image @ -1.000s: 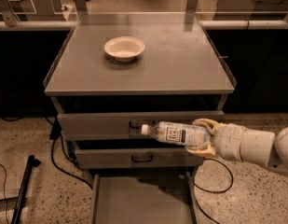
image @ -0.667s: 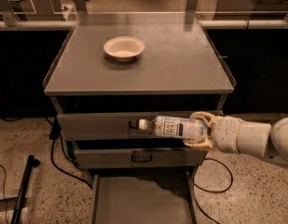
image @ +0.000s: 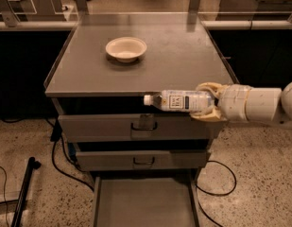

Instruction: Pick blue plastic bottle from bottom drawer and place on counter

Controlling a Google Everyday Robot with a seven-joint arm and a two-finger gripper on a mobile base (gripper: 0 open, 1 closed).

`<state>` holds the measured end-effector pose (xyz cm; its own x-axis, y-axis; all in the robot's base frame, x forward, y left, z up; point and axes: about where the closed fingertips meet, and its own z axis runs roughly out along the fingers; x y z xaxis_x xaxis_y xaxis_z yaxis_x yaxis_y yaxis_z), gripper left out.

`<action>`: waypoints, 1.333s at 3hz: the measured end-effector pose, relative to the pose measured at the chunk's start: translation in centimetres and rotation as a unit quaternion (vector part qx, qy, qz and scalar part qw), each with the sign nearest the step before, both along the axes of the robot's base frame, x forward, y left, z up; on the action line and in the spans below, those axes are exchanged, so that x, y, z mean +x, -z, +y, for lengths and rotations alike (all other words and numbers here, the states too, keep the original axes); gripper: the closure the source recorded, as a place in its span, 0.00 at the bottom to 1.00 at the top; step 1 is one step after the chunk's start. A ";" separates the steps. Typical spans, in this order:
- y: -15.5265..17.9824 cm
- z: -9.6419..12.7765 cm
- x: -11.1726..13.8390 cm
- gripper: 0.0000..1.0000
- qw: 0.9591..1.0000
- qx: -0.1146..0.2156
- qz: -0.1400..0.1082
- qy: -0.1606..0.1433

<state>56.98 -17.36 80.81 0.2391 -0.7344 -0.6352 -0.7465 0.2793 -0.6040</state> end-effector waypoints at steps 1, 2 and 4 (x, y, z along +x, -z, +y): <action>-3.3 -0.5 1.0 1.00 1.000 -0.009 -0.020 -0.010; -5.9 -0.1 2.9 1.00 0.999 0.006 -0.017 -0.030; -10.4 1.9 9.5 1.00 0.999 0.009 0.002 0.032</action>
Offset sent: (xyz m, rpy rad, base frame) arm 0.0576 0.0016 0.1023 0.0560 -0.0364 0.1166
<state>66.50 -15.48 91.17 0.1902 -0.7361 -0.6496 -0.7288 0.3374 -0.5958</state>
